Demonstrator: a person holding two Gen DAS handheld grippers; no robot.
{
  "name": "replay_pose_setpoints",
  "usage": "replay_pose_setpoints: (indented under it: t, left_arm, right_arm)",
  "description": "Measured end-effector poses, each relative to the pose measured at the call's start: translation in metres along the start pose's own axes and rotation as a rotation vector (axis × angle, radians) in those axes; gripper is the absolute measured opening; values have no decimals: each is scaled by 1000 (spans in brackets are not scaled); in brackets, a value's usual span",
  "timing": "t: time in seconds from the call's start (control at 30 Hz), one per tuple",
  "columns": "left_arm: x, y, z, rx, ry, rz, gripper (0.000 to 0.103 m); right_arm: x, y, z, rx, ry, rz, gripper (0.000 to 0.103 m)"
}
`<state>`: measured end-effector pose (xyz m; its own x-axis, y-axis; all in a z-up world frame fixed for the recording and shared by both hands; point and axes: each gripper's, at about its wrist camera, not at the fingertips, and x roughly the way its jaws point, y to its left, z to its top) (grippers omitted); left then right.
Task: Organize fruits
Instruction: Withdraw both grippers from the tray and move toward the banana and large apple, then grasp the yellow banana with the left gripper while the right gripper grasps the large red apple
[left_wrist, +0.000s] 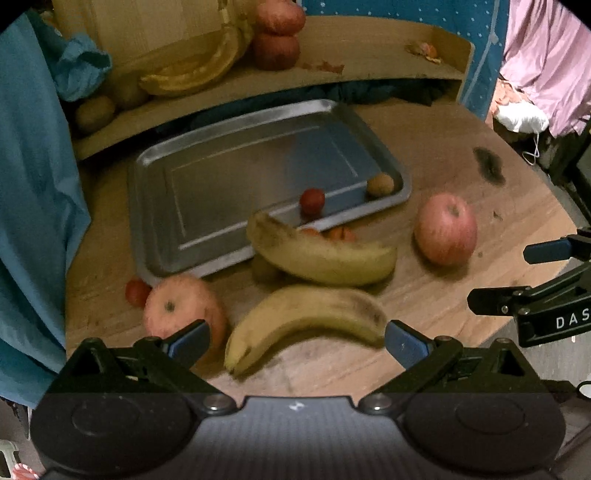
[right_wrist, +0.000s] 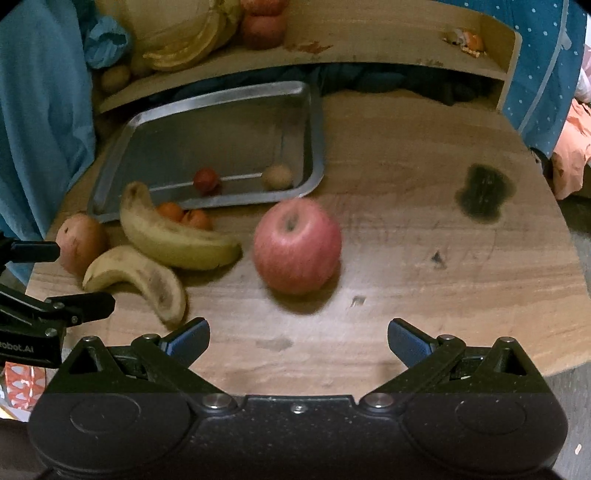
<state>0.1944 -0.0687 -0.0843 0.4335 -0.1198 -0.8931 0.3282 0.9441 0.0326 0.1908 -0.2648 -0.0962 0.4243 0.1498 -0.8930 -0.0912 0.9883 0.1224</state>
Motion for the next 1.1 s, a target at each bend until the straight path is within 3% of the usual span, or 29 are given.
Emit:
replay_pose_setpoints:
  t: [0.27,0.7,1.1]
  left_arm:
    - [9,-9,24,-54,-5,9,103]
    - [34,-10,46,-183,50,48,103]
    - [45,-5,53,-270,67,15,100]
  right_arm:
    - [7,-18,23,-46,15,16,102]
    - [33,-21,39,-152,71,72,102]
    - [51,-15,44,-233,109,117,102]
